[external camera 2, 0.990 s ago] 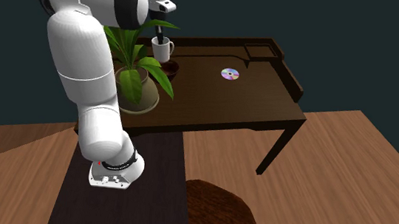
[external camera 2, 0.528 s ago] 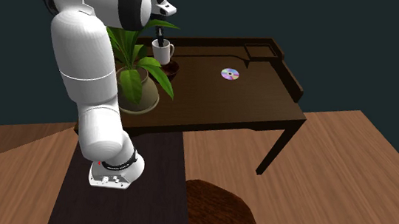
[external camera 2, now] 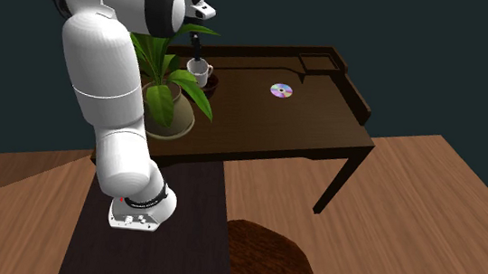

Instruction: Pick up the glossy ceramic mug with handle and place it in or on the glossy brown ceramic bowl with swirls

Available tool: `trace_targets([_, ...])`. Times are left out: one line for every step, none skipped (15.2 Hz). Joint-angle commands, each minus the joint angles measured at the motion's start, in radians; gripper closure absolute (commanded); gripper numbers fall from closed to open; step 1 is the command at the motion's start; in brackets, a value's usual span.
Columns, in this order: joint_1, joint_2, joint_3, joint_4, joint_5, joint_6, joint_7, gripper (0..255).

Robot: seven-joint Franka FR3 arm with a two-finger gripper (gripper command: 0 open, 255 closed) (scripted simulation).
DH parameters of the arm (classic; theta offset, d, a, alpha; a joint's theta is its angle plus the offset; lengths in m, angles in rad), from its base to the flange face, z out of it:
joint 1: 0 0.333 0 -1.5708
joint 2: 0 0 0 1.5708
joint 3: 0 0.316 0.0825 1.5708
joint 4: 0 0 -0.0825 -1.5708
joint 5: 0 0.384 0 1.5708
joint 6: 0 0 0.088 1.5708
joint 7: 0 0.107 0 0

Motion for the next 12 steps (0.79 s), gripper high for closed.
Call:
trace_targets([-0.004, -0.012, 0.005, 0.025, 0.013, -0.031, -0.009, 0])
trace_targets([-0.008, -0.022, 0.009, 0.052, 0.023, -0.062, -0.016, 0])
trace_targets([-0.01, -0.029, 0.012, 0.081, 0.032, -0.094, -0.022, 0])
trace_targets([-0.01, -0.034, 0.014, 0.104, 0.037, -0.119, -0.026, 0])
trace_targets([-0.01, -0.034, 0.014, 0.104, 0.037, -0.119, -0.026, 0])
trace_targets([-0.01, -0.034, 0.014, 0.104, 0.037, -0.119, -0.026, 0])
trace_targets([-0.01, -0.034, 0.014, 0.104, 0.037, -0.119, -0.026, 0])
trace_targets([-0.01, -0.034, 0.014, 0.104, 0.037, -0.119, -0.026, 0])
trace_targets([-0.01, -0.034, 0.014, 0.104, 0.037, -0.119, -0.026, 0])
trace_targets([-0.01, -0.034, 0.014, 0.104, 0.037, -0.119, -0.026, 0])
trace_targets([-0.01, -0.034, 0.014, 0.104, 0.037, -0.119, -0.026, 0])
trace_targets([-0.01, -0.034, 0.014, 0.104, 0.037, -0.119, -0.026, 0])
